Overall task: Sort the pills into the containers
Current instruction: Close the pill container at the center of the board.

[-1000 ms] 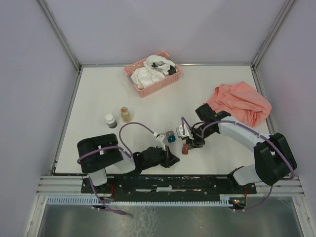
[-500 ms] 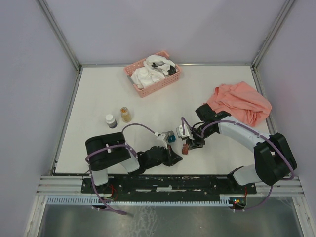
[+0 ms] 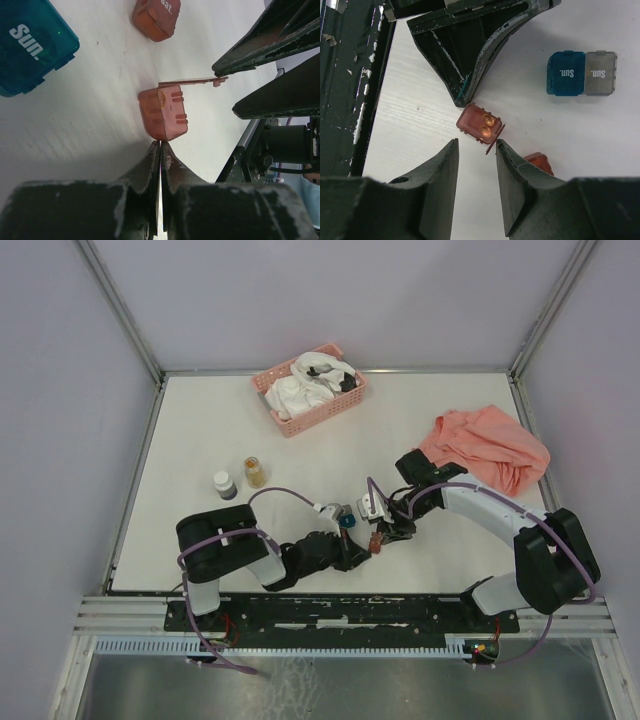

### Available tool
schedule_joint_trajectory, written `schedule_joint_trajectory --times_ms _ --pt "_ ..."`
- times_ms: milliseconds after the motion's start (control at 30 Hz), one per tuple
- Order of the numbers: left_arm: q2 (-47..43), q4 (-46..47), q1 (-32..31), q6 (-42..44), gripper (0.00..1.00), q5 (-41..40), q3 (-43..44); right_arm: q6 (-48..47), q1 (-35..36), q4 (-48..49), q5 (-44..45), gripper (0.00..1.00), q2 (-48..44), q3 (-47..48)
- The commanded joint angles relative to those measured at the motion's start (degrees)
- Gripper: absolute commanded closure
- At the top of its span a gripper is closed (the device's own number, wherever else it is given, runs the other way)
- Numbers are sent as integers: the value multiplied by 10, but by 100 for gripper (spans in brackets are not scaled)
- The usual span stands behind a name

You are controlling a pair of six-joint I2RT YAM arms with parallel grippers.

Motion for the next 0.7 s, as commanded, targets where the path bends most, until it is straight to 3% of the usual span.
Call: schedule_joint_trajectory --times_ms 0,667 --pt "13 30 7 -18 93 -7 9 -20 5 -21 -17 56 11 26" --pt "17 39 15 -17 93 -2 16 -24 24 -46 19 56 41 42"
